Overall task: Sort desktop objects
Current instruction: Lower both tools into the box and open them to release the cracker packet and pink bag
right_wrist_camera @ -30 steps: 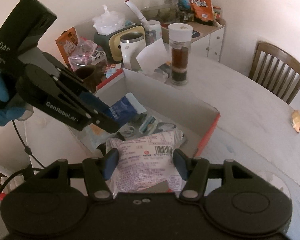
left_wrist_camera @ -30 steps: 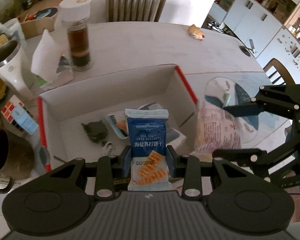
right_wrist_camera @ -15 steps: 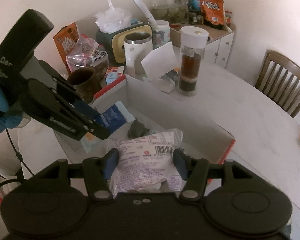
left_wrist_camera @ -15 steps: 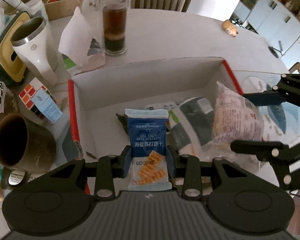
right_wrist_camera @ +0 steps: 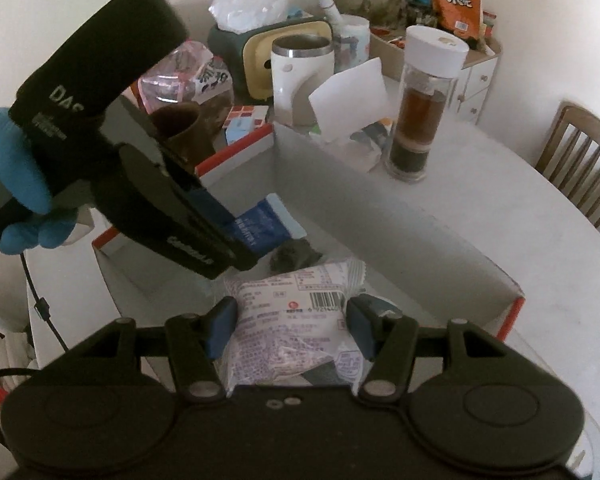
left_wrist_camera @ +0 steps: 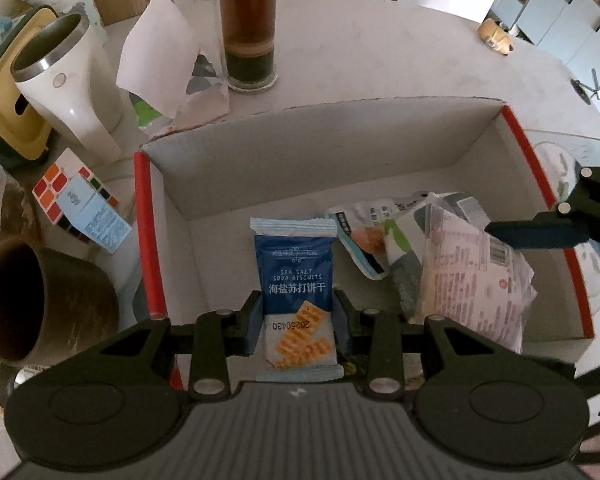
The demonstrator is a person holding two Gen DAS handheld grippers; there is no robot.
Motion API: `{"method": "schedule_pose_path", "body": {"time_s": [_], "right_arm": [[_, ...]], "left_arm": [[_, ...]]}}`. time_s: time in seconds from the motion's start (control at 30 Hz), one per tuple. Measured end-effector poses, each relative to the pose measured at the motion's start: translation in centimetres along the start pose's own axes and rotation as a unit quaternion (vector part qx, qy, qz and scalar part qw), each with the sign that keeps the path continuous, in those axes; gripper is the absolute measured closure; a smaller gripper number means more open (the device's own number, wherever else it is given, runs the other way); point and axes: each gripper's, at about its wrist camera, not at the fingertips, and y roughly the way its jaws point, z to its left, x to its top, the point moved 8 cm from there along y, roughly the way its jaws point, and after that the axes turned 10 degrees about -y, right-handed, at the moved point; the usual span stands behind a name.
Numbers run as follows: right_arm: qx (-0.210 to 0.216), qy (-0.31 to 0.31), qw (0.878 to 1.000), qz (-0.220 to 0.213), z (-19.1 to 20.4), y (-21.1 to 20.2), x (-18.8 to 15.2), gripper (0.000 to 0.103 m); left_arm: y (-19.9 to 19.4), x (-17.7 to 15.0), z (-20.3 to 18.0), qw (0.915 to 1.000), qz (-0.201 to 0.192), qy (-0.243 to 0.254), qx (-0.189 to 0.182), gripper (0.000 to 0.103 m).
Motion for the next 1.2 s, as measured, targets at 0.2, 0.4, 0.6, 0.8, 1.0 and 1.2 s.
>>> {"method": "schedule_pose_path", "body": {"time_s": [0.2,0.4,0.6,0.8,1.0,1.2], "right_arm": [[-0.001,-0.008,1.000,0.005,0.3,1.2,-0.1,0.043],[0.003,-0.011,1.000,0.016,0.5,2.6,-0.4,0.045],[0.002,-0.007,1.000,0.023,0.2,3.5,-0.6,0.045],[0.004,-0.006,1.000,0.030,0.1,4.0,-1.2,0.045],[0.006,-0.003,0.999,0.034,0.2,4.2,-1.3,0.045],[0.009,0.002,0.999,0.033,0.0,4.2,-1.4,0.041]], "left_arm": [[1.3,0.5,0.3,0.9999,0.008,-0.001,0.008,0.068],[2.4,0.5,-0.3,0.9998,0.016,0.007,0.006,0.068],[3.4,0.8,-0.3,0.9997,0.023,0.001,0.006,0.068],[4.0,1.0,-0.4,0.9996,0.026,0.002,0.002,0.068],[4.2,1.2,-0.4,0.9996,0.028,0.003,0.001,0.068],[4.4,1.1,-0.4,0.9996,0.029,0.007,0.001,0.066]]}}
